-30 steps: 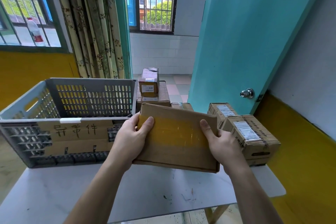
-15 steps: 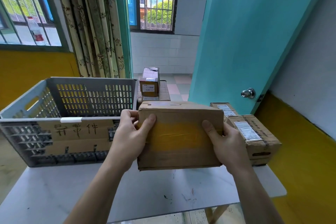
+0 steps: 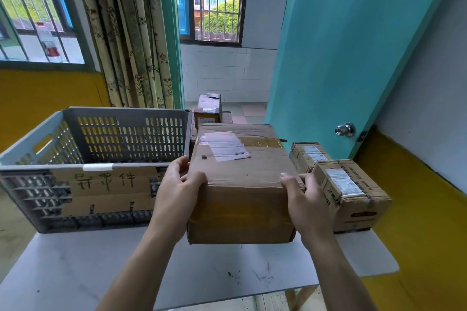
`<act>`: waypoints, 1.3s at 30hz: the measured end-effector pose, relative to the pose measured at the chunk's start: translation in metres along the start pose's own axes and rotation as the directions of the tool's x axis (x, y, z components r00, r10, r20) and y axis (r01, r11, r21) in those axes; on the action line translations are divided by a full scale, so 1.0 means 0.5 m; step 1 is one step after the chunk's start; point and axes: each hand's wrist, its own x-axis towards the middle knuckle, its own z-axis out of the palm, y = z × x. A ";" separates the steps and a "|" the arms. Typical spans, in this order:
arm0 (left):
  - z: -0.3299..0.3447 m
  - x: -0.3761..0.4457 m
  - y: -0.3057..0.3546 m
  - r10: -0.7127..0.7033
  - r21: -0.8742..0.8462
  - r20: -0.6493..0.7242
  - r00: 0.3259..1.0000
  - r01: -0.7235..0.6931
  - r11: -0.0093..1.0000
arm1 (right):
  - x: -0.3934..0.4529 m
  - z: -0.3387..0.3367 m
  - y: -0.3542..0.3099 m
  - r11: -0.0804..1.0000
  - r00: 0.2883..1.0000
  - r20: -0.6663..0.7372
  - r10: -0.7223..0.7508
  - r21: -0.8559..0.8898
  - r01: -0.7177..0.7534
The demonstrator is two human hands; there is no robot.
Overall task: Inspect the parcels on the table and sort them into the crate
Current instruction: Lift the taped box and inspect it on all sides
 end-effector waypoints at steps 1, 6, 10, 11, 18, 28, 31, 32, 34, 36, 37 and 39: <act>-0.001 -0.001 -0.001 -0.003 -0.009 0.005 1.000 0.003 1.000 | -0.002 0.000 0.002 1.000 1.000 0.000 0.006 0.016 -0.006; -0.005 0.000 -0.011 -0.064 -0.062 0.048 0.997 0.067 0.996 | -0.017 0.014 0.000 0.993 0.999 0.032 -0.028 0.116 0.024; -0.004 0.001 -0.021 -0.084 -0.087 0.079 0.993 0.091 0.992 | -0.019 0.014 -0.004 0.983 0.999 0.044 -0.006 0.182 -0.002; -0.003 0.000 -0.022 -0.081 -0.102 0.078 0.994 0.089 0.991 | -0.020 0.012 -0.003 0.978 0.999 0.047 -0.006 0.208 -0.004; 0.002 0.004 -0.034 -0.067 -0.162 0.042 0.997 0.073 0.984 | -0.017 0.008 -0.010 0.968 1.000 0.030 0.008 0.252 -0.015; 0.006 -0.016 -0.027 -0.019 -0.175 0.053 0.998 0.027 0.984 | -0.006 0.001 0.016 0.992 1.000 -0.018 -0.023 0.125 0.025; 0.002 -0.021 -0.016 -0.017 -0.271 0.015 1.000 0.020 0.962 | 0.001 -0.004 0.021 0.994 0.999 -0.031 -0.015 0.112 0.019; -0.001 -0.021 -0.016 0.001 -0.268 0.016 1.000 0.003 0.963 | 0.002 -0.004 0.024 0.992 0.999 -0.038 -0.001 0.127 0.006; -0.003 -0.017 -0.023 0.056 -0.166 0.031 0.998 -0.050 0.985 | 0.003 -0.005 0.030 0.987 0.998 -0.064 0.017 0.162 -0.006; -0.006 -0.004 -0.038 0.066 -0.060 0.036 0.997 -0.063 0.996 | 0.004 -0.006 0.036 0.982 0.995 -0.089 0.036 0.190 -0.019; -0.006 -0.002 -0.037 0.025 -0.001 0.053 0.998 -0.025 1.000 | 0.004 -0.007 0.038 0.980 0.994 -0.098 0.049 0.199 -0.029; -0.008 0.008 -0.042 -0.137 0.029 0.075 0.988 0.135 0.990 | 0.004 -0.010 0.042 0.976 0.992 -0.102 0.068 0.215 -0.044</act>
